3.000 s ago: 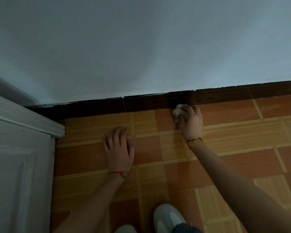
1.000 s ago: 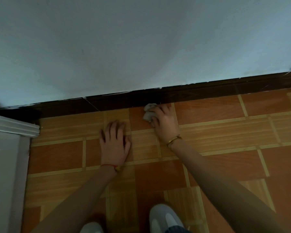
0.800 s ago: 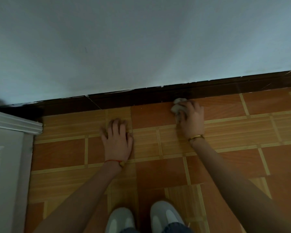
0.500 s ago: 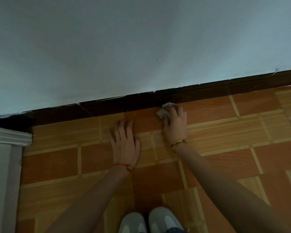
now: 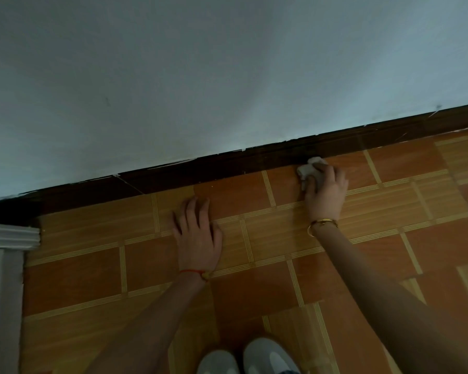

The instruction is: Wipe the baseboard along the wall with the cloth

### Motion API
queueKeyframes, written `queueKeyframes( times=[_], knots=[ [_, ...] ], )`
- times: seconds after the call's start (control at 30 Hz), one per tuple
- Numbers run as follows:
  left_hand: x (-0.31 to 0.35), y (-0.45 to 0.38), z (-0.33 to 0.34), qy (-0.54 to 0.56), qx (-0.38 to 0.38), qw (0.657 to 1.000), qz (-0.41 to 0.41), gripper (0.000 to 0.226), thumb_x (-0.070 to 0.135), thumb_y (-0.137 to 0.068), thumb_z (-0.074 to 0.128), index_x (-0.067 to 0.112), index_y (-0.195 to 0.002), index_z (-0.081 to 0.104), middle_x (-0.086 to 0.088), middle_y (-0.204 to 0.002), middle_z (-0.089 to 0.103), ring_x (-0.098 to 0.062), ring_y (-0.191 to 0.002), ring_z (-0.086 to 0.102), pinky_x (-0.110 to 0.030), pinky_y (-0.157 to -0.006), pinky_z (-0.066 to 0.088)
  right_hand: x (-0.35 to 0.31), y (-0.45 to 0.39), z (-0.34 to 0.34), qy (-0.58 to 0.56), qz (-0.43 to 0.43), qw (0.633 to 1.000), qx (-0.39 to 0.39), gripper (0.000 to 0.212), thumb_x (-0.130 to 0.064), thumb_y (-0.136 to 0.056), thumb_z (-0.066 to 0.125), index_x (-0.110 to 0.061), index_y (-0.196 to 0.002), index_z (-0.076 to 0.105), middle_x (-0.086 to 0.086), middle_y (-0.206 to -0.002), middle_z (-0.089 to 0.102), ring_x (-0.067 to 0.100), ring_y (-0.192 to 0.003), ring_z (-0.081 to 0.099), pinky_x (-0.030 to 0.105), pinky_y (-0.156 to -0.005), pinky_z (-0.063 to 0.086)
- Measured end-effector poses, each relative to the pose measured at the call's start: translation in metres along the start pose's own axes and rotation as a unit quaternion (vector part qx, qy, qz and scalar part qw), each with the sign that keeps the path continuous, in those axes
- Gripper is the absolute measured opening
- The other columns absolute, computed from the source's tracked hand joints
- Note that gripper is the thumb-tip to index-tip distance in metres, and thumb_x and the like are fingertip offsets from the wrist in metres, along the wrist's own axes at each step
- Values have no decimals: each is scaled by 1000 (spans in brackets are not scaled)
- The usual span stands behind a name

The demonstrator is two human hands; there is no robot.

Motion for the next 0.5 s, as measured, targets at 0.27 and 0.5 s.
queueKeyframes(
  times=[0.27, 0.5],
  knots=[
    [1, 1, -3, -3, 16, 1000, 5, 52, 31, -96, 44, 8, -142, 48, -17, -147, 43, -38, -141, 36, -65, -118, 18, -76, 51, 39, -35, -182, 976, -116, 34, -3, -82, 62, -8, -116, 59, 14, -111, 55, 27, -100, 49, 27, -83, 38],
    [1, 1, -5, -12, 34, 999, 16, 51, 30, -96, 44, 8, -141, 50, -17, -146, 44, -38, -139, 39, -64, -118, 19, -92, 49, 17, -161, -113, 979, -48, 25, -11, -88, 62, -8, -112, 58, 6, -111, 51, 11, -94, 48, 9, -80, 39]
  ],
)
Point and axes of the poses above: each hand's wrist, its own y-axis away from the middle knuckle, its own z-axis out of the palm, x = y × z, the point moved 7 cm from there along -y, towards the middle knuckle
